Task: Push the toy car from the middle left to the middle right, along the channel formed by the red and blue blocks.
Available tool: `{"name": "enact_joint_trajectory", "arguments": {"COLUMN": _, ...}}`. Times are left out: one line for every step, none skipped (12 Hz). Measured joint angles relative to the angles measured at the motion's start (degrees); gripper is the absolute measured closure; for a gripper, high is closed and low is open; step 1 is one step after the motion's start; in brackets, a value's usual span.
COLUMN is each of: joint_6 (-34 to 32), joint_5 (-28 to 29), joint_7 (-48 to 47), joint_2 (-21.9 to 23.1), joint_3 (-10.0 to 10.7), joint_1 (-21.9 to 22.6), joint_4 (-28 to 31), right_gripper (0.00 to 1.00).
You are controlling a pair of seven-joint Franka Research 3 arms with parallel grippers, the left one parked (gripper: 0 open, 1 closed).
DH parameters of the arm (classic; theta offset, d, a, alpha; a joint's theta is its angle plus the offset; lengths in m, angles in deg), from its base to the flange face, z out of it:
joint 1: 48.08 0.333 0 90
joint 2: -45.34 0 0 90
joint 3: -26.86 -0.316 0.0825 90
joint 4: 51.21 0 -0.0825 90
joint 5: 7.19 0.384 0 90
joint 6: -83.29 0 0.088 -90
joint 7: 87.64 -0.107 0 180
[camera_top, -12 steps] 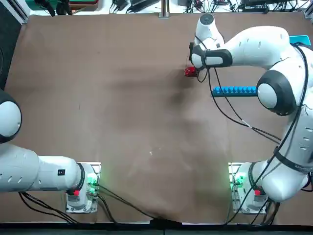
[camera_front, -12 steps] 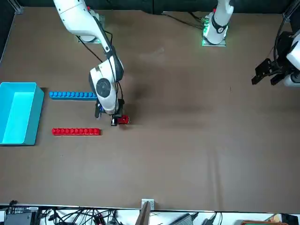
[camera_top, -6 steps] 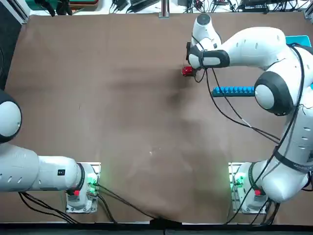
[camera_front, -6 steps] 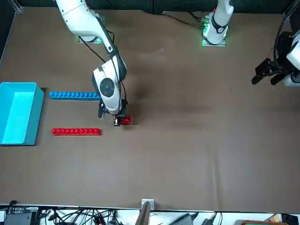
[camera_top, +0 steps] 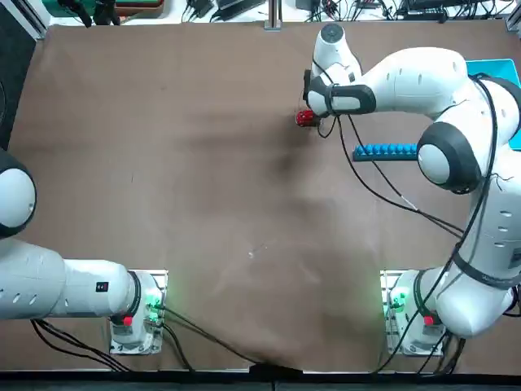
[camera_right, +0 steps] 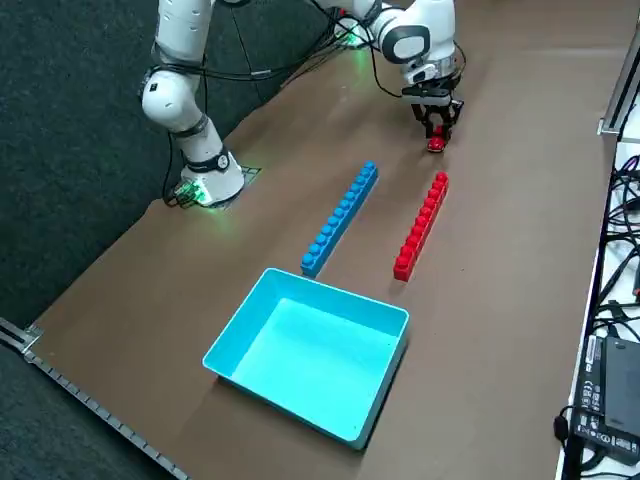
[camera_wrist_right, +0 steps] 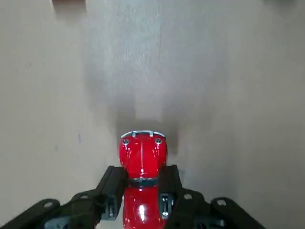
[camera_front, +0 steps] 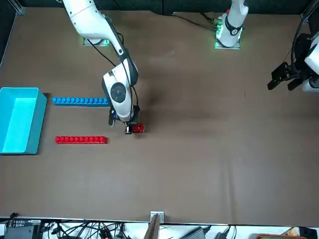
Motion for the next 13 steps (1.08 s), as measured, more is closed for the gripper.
{"name": "enact_joint_trajectory", "arguments": {"joint_6": 0.06, "joint_5": 0.30, "joint_7": 0.00, "joint_2": -0.20, "joint_3": 0.00, "joint_1": 0.20, "joint_4": -0.31, "right_gripper": 0.60}}
{"name": "enact_joint_trajectory", "arguments": {"joint_6": 0.08, "joint_5": 0.63, "joint_7": 0.00, "joint_2": -0.48, "joint_3": -0.01, "joint_1": 0.46, "joint_4": -0.74, "right_gripper": 0.60}}
{"name": "enact_joint_trajectory", "arguments": {"joint_6": 0.08, "joint_5": 0.89, "joint_7": 0.00, "joint_2": -0.78, "joint_3": -0.01, "joint_1": 0.76, "joint_4": -1.24, "right_gripper": 0.60}}
{"name": "enact_joint_trajectory", "arguments": {"joint_6": 0.09, "joint_5": 1.05, "joint_7": -0.03, "joint_2": -1.05, "joint_3": -0.01, "joint_1": 1.08, "joint_4": -1.71, "right_gripper": 0.60}}
{"name": "enact_joint_trajectory", "arguments": {"joint_6": 0.12, "joint_5": 1.14, "joint_7": -0.13, "joint_2": -1.33, "joint_3": -0.01, "joint_1": 1.35, "joint_4": -2.12, "right_gripper": 0.60}}
{"name": "enact_joint_trajectory", "arguments": {"joint_6": 0.14, "joint_5": 1.25, "joint_7": -0.27, "joint_2": -1.54, "joint_3": -0.01, "joint_1": 1.58, "joint_4": -2.45, "right_gripper": 0.60}}
{"name": "enact_joint_trajectory", "arguments": {"joint_6": 0.18, "joint_5": 1.29, "joint_7": -0.76, "joint_2": -1.79, "joint_3": -0.01, "joint_1": 1.86, "joint_4": -2.84, "right_gripper": 0.60}}
{"name": "enact_joint_trajectory", "arguments": {"joint_6": 0.19, "joint_5": 1.29, "joint_7": -0.86, "joint_2": -1.84, "joint_3": 0.00, "joint_1": 1.94, "joint_4": -2.93, "right_gripper": 0.60}}
{"name": "enact_joint_trajectory", "arguments": {"joint_6": 0.23, "joint_5": 1.29, "joint_7": -0.87, "joint_2": -1.91, "joint_3": 0.00, "joint_1": 2.04, "joint_4": -3.03, "right_gripper": 0.60}}
{"name": "enact_joint_trajectory", "arguments": {"joint_6": 0.29, "joint_5": 1.29, "joint_7": -0.91, "joint_2": -2.02, "joint_3": 0.00, "joint_1": 2.19, "joint_4": -3.21, "right_gripper": 0.60}}
{"name": "enact_joint_trajectory", "arguments": {"joint_6": 0.29, "joint_5": 1.29, "joint_7": -0.98, "joint_2": -2.17, "joint_3": -0.01, "joint_1": 2.35, "joint_4": -3.47, "right_gripper": 0.60}}
{"name": "enact_joint_trajectory", "arguments": {"joint_6": 0.28, "joint_5": 1.29, "joint_7": -0.98, "joint_2": -2.31, "joint_3": -0.01, "joint_1": 2.48, "joint_4": -3.70, "right_gripper": 0.59}}
{"name": "enact_joint_trajectory", "arguments": {"joint_6": 0.28, "joint_5": 1.28, "joint_7": -0.98, "joint_2": -2.39, "joint_3": -0.01, "joint_1": 2.57, "joint_4": -3.82, "right_gripper": 0.58}}
